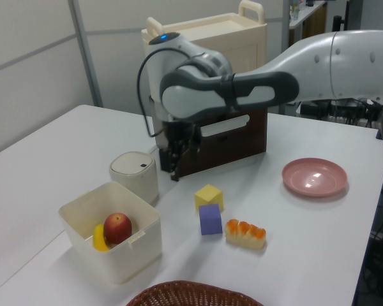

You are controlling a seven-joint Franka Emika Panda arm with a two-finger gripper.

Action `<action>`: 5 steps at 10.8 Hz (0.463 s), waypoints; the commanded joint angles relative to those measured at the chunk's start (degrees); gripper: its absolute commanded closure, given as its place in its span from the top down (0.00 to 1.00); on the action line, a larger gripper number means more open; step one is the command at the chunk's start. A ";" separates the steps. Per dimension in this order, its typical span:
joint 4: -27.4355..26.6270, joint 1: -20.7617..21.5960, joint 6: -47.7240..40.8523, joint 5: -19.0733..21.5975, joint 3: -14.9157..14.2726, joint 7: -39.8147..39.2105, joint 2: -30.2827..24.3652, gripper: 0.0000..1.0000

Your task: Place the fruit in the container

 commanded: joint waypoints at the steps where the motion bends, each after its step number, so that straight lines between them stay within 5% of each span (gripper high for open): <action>1: -1.01 -1.20 -1.81 -0.12 -0.40 -3.11 -1.86 1.00; 5: -0.93 -1.20 -4.00 -2.23 -1.54 -2.50 -3.27 1.00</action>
